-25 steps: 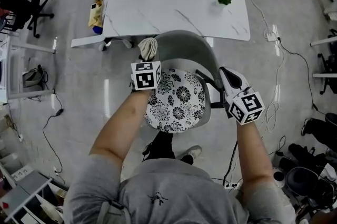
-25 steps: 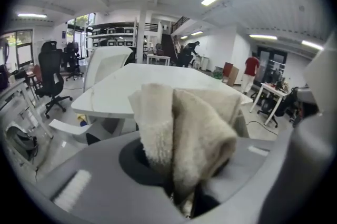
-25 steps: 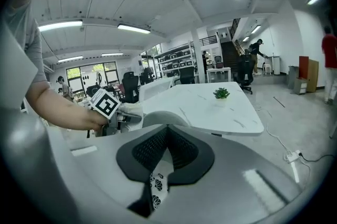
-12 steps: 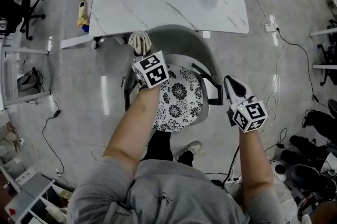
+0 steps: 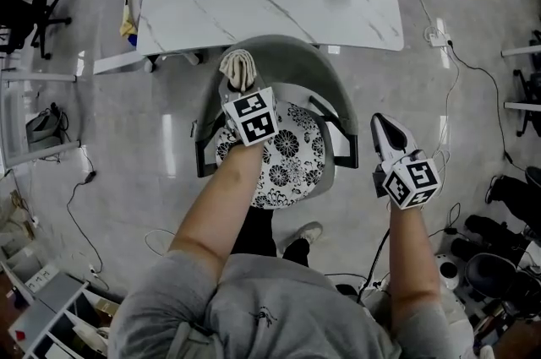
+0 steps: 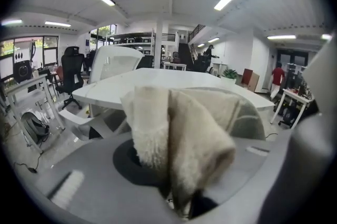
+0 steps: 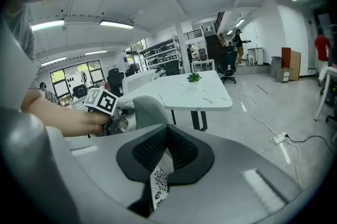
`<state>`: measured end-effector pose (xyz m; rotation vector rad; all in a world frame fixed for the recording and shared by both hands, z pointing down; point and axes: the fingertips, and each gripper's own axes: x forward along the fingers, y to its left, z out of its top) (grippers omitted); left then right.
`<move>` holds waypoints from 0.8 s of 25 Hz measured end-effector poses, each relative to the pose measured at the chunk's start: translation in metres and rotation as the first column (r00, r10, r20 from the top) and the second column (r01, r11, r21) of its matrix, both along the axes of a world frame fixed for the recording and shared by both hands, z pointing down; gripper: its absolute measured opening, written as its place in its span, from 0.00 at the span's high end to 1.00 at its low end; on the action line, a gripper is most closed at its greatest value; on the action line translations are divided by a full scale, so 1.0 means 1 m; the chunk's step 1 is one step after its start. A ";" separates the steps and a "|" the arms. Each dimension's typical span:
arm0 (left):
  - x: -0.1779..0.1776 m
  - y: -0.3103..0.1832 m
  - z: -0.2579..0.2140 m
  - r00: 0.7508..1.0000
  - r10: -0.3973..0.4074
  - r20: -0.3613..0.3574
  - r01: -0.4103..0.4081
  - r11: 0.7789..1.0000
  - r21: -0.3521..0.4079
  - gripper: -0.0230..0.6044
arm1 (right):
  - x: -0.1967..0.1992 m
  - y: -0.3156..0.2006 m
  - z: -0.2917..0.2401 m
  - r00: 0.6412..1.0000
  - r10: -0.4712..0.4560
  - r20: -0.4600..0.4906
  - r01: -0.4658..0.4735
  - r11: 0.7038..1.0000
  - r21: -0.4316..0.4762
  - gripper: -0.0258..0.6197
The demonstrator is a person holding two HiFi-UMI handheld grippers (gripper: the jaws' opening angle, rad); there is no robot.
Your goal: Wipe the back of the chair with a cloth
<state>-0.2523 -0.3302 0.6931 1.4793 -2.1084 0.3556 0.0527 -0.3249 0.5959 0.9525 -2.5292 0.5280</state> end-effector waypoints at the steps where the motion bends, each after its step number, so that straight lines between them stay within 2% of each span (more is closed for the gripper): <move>1: 0.008 -0.004 0.001 1.000 0.015 -0.013 -0.015 1.000 -0.003 0.78 | 0.000 -0.001 -0.001 1.000 -0.001 0.001 0.001 1.000 0.003 0.96; 5: 0.053 -0.030 -0.003 0.991 0.126 -0.050 -0.126 0.992 -0.001 0.78 | 0.008 0.001 -0.002 1.000 0.006 0.002 -0.006 1.000 0.001 0.96; 8: 0.094 -0.048 -0.007 0.969 0.236 -0.075 -0.238 0.971 -0.013 0.78 | 0.018 0.002 0.001 1.000 0.020 0.000 -0.020 1.000 -0.006 0.96; 12: 0.140 -0.057 -0.005 0.921 0.380 -0.088 -0.384 0.922 -0.039 0.78 | 0.030 0.002 0.000 0.999 0.037 -0.004 -0.037 0.999 -0.007 0.96; 16: 0.160 -0.054 -0.002 0.859 0.494 -0.130 -0.499 0.866 -0.007 0.78 | 0.034 0.001 -0.001 0.999 0.049 -0.003 -0.049 0.999 -0.006 0.96; 17: 0.157 -0.051 -0.001 0.855 0.500 -0.139 -0.505 0.863 0.004 0.78 | 0.034 0.001 -0.001 0.999 0.049 -0.003 -0.049 0.999 -0.006 0.96; 18: 0.149 -0.046 0.000 0.861 0.488 -0.146 -0.492 0.871 0.010 0.78 | 0.032 0.001 0.000 0.999 0.049 -0.002 -0.049 0.999 -0.007 0.96; 20: 0.114 -0.027 0.009 0.901 0.408 -0.150 -0.413 0.911 -0.002 0.78 | 0.026 0.002 0.003 0.999 0.041 0.000 -0.041 0.999 -0.011 0.96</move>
